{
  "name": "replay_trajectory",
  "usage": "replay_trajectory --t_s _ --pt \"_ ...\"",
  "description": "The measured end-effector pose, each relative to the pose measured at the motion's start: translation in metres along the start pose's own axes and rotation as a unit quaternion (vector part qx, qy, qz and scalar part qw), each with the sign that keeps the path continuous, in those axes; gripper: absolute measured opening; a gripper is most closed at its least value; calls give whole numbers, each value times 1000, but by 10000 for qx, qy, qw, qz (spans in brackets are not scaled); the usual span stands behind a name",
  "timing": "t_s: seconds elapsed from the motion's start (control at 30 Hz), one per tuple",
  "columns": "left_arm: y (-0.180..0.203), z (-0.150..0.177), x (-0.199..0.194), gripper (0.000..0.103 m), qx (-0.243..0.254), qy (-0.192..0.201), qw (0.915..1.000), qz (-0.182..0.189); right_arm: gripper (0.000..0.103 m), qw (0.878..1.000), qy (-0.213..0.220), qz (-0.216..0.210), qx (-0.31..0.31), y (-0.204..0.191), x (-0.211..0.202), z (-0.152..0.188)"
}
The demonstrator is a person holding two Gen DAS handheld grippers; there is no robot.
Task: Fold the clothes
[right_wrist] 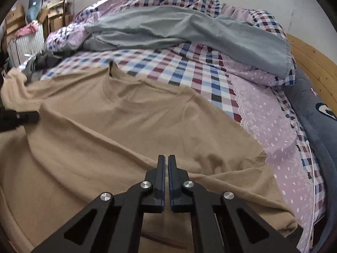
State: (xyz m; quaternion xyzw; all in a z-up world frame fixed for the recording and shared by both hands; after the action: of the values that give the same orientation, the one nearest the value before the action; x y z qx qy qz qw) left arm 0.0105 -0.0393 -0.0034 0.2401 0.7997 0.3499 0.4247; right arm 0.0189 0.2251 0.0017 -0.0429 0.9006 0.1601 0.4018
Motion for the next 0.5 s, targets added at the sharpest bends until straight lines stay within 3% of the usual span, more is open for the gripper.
replay_trajectory --t_s 0.2,0.37,0.43,0.5 --pt "1 1 1 2 43 -26 10000 -26 1 10000 31 15 39 -5 2 -2" --pt "2 0 -1 2 61 30 10000 72 2 9994 7 -207 293 -7 6 -5" --pt "9 1 -3 2 195 105 9995 237 9 9978 49 -393 539 -5 5 -9" --pt "33 5 -9 2 782 186 9941 733 18 9952 98 -567 791 -1 3 -12"
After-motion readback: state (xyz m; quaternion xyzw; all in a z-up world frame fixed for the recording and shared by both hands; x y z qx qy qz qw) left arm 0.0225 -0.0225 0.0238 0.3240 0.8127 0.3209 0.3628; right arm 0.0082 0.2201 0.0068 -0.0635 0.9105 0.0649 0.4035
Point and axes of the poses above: each gripper's, at about its wrist camera, not at the fingertips, and x roughly the way its jaws point, y to its right, z to its underside, the point moved 2 cm from there along x, roughly the way its jaws point, and after that the axes turned 9 degrees about z, right-handed, at the moved point
